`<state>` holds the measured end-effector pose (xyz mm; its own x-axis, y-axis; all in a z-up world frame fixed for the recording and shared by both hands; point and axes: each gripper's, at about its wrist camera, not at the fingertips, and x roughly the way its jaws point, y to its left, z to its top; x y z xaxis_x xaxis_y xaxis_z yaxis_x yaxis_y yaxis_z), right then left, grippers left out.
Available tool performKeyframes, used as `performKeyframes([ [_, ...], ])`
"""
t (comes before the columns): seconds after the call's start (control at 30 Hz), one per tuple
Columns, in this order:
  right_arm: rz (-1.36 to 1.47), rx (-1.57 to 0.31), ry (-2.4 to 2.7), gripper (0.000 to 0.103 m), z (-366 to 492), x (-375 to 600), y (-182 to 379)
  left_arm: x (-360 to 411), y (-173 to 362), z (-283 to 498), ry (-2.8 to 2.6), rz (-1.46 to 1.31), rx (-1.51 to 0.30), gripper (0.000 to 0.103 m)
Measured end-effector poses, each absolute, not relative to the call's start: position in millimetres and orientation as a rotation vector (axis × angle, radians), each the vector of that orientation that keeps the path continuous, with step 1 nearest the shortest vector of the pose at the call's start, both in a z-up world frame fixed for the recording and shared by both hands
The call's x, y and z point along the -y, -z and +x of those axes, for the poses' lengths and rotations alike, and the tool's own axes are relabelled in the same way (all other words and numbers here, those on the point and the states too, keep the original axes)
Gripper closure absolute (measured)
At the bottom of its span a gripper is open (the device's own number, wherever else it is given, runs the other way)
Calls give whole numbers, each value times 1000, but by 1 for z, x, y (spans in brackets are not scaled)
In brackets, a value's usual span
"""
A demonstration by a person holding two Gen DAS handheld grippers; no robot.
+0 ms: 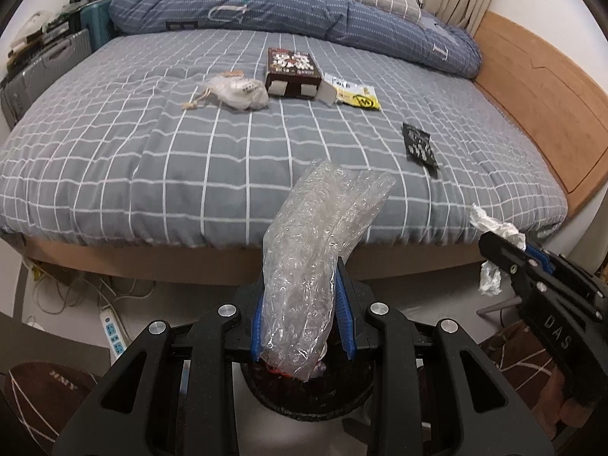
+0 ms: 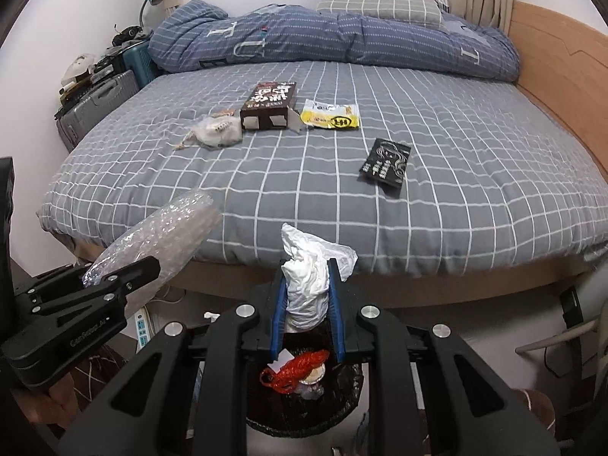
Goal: Collect trash
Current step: 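Carry the bubble wrap and tissue with both grippers over the bin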
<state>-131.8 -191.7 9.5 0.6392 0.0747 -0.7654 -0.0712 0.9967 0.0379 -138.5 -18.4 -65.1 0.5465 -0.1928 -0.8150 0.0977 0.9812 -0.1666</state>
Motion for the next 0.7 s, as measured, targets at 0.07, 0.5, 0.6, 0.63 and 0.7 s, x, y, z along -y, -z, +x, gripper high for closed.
performKeyframes([
  [0.07, 4, -880, -79, 84, -134, 192, -7, 18, 69, -144, 169, -102, -988, 74],
  [0.5, -17, -980, -73, 84, -134, 194, 41, 18, 123, -158, 167, -80, -1089, 74],
  [0.6, -15, -1014, -77, 84, -130, 196, 58, 17, 149, -154, 164, -78, -1132, 74],
  [0.63, -14, -1028, -79, 84, -128, 196, 65, 17, 156, -153, 161, -80, -1144, 74],
  [0.7, -5, -1057, -87, 84, -123, 197, 77, 17, 170, -148, 167, -94, -1173, 74],
])
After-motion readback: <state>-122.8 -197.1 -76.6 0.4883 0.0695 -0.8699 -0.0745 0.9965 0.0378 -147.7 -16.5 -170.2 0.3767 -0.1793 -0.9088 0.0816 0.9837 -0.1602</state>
